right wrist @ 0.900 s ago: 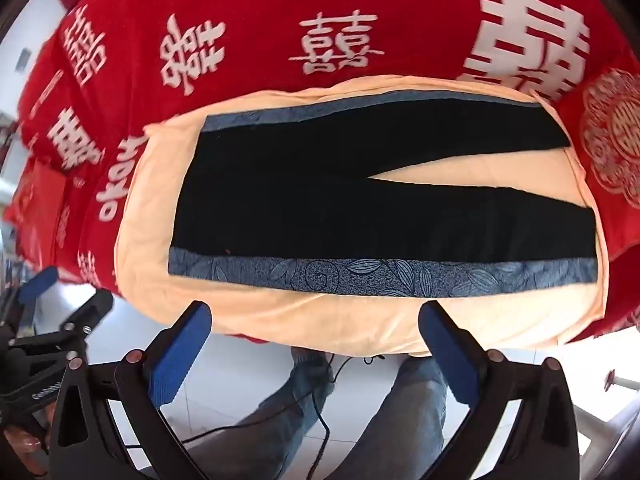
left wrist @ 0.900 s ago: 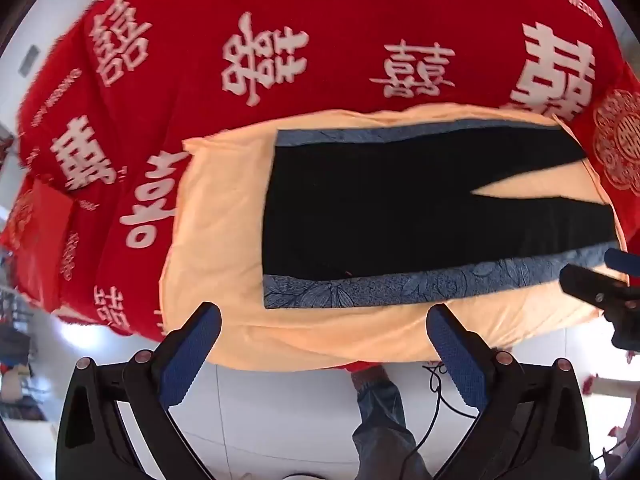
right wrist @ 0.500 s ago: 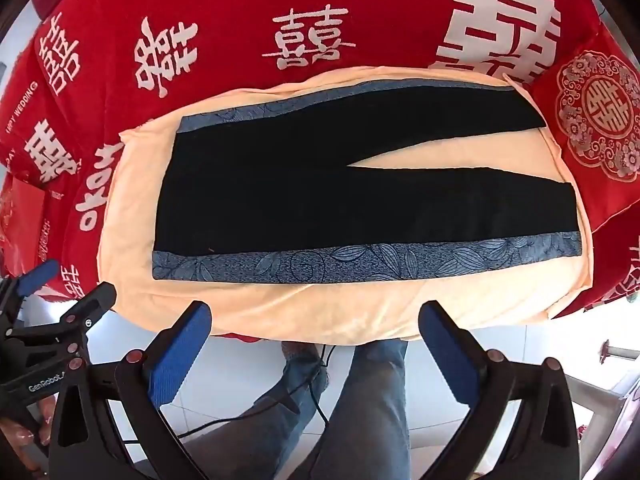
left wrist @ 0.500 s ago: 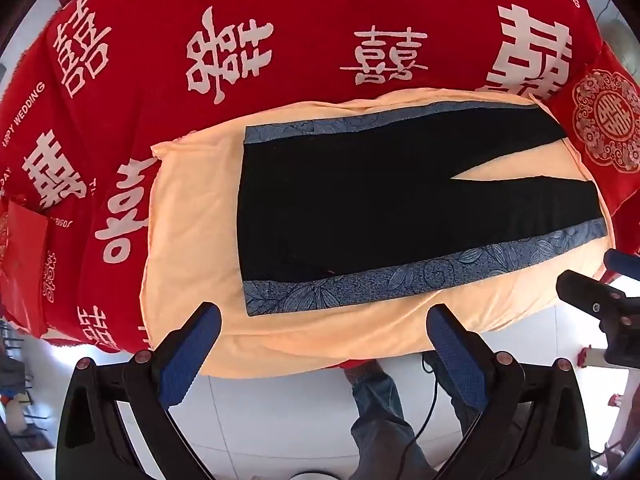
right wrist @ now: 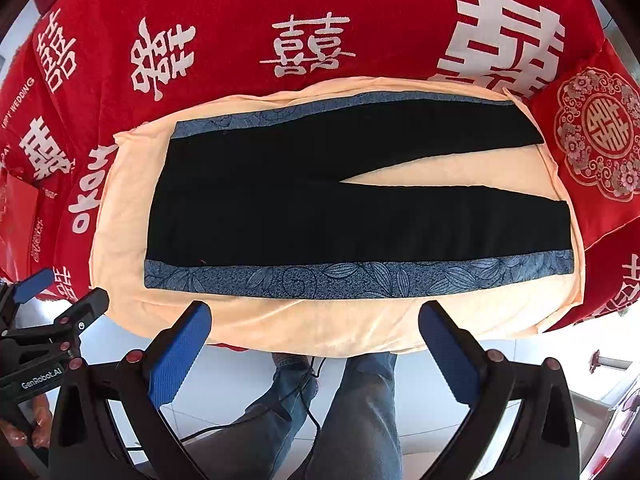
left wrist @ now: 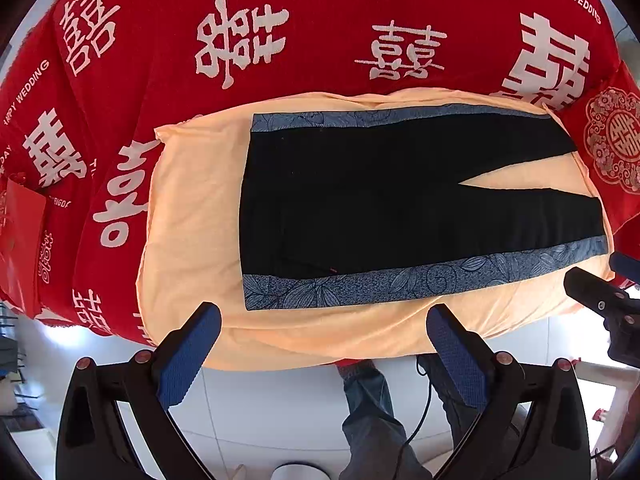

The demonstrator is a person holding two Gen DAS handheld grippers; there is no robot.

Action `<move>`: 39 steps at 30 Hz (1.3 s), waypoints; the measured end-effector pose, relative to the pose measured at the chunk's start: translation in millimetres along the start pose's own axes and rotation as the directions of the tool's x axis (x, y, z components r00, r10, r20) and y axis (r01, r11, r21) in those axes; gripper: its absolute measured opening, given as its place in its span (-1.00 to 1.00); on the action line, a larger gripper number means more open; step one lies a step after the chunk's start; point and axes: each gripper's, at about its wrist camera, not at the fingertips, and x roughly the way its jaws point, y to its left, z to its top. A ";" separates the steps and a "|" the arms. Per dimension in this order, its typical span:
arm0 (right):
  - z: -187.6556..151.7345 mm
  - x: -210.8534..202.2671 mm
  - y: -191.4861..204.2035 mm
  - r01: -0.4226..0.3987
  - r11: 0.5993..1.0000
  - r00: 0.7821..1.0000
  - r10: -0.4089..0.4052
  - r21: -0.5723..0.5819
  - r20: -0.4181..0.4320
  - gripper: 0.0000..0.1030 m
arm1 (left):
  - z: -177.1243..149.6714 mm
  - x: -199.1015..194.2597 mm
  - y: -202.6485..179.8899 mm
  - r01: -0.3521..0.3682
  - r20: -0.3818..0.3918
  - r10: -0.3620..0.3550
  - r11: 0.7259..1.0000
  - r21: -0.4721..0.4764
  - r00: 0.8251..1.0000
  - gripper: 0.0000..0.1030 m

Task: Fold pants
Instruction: 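Position both grippers open above the blue-patterned waistband of the black trousers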

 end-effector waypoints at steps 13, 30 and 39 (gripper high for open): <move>4.4 7.0 -2.2 0.016 1.000 1.000 -0.016 0.009 -0.011 1.00 | 4.1 6.3 4.6 0.016 -0.020 -0.016 1.000 0.004 1.000 1.00; 2.8 12.7 -5.4 0.023 0.999 1.000 -0.023 0.022 -0.013 1.00 | 5.7 11.9 9.3 0.012 -0.033 -0.012 1.000 -0.001 0.999 1.00; 2.9 10.9 -3.3 0.020 1.000 1.000 -0.020 0.021 -0.001 1.00 | 3.8 9.1 10.8 0.003 -0.026 -0.003 1.000 -0.006 1.000 1.00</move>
